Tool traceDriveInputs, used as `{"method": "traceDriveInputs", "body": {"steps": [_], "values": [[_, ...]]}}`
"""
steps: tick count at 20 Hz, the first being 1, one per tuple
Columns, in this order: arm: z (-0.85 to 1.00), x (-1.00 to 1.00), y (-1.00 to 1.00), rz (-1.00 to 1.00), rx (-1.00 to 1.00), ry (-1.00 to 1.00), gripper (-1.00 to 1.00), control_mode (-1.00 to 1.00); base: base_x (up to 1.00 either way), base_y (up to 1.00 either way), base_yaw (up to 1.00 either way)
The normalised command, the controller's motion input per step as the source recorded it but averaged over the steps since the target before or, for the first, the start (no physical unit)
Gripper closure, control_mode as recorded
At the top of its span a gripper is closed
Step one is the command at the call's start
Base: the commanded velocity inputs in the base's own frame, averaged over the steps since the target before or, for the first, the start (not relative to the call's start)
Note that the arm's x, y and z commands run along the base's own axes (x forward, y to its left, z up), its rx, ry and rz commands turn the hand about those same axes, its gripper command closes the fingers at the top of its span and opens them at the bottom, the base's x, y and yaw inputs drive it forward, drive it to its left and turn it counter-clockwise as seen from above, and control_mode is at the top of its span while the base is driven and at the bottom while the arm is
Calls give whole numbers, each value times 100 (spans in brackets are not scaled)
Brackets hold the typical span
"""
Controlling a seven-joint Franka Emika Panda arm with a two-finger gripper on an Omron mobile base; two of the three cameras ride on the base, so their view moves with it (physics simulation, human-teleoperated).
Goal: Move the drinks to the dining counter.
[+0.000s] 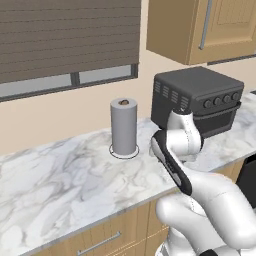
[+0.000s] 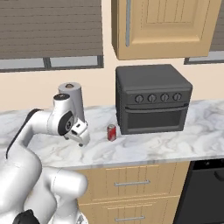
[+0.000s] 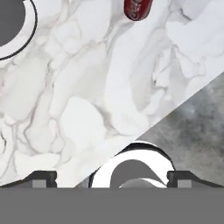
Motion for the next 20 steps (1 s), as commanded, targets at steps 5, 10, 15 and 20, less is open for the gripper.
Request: {"method": "traceDriveInputs", "body": {"steps": [5,10,15,20], "values": [[6,76,-50,1,1,-16,-100,-100,0,0,0],[20,42,-48,0,0,-7,-100,-100,0,0,0],[0,7,-49,-1,0,0,-100,-100,0,0,0],[0,5,-40,-12,0,0,-100,-100,0,0,0]]}}
